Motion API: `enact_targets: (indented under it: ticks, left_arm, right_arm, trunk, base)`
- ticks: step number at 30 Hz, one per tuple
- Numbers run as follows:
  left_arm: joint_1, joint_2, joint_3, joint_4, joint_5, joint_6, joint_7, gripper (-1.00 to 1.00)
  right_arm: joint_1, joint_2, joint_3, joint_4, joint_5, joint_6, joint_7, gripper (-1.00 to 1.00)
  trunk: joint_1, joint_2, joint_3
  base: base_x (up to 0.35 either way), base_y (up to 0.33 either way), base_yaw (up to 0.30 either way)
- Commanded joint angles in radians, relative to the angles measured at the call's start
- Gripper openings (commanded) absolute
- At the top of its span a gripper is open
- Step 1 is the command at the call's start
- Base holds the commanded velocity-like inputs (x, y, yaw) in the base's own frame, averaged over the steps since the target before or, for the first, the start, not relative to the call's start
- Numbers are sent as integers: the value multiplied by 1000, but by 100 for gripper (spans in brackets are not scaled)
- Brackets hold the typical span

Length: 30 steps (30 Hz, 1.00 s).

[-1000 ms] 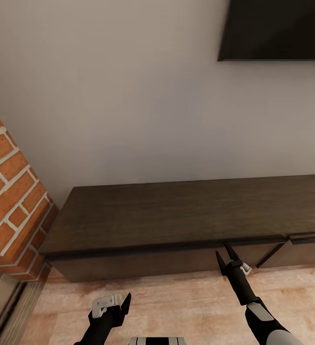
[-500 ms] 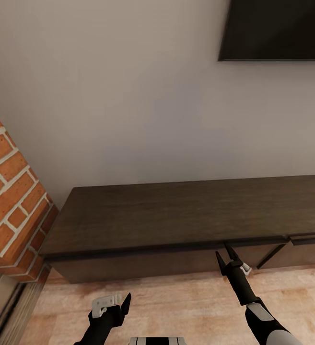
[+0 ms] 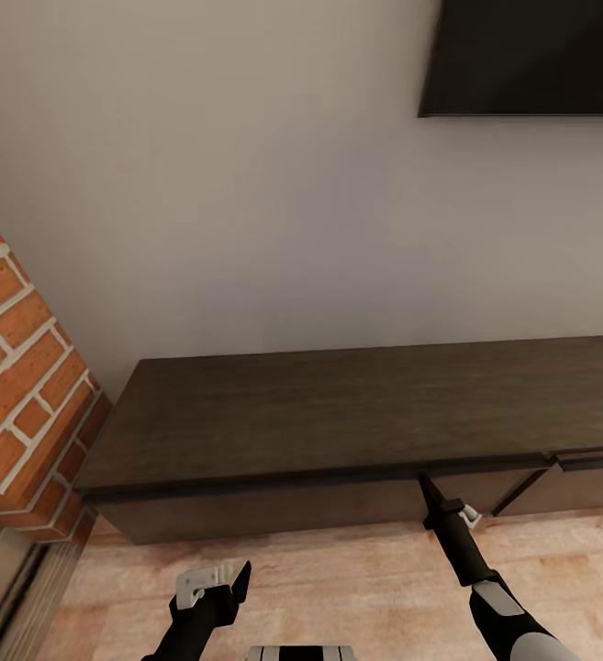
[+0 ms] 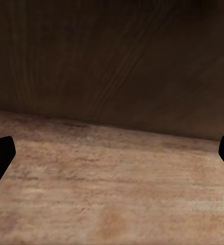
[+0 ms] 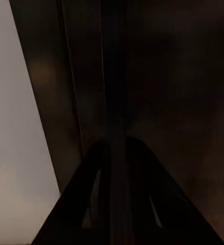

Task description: Place each of the two pumpkins and all three candles from the living room inside a cabinet in the living room (use any cabinet), then make sure every cabinet is closed, and position the cauldron so it is next to a table in the living room.

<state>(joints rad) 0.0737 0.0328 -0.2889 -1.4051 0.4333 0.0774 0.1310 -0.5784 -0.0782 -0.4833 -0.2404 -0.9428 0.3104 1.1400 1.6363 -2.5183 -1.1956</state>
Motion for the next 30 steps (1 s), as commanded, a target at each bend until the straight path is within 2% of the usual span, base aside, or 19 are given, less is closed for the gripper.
enact_targets:
  ticks: [1, 30]
  left_arm:
    - [0, 1, -3, -2, 8, 3, 8, 100]
    - [0, 1, -2, 1, 8, 2, 9, 100]
  right_arm:
    - [-1, 0, 3, -1, -19, 24, 16, -100]
    - [-1, -6, 3, -2, -17, 24, 4, -100]
  trunk:
    - [0, 0, 0]
    - [0, 0, 0]
  base:
    - [0, 0, 0]
    - [0, 0, 0]
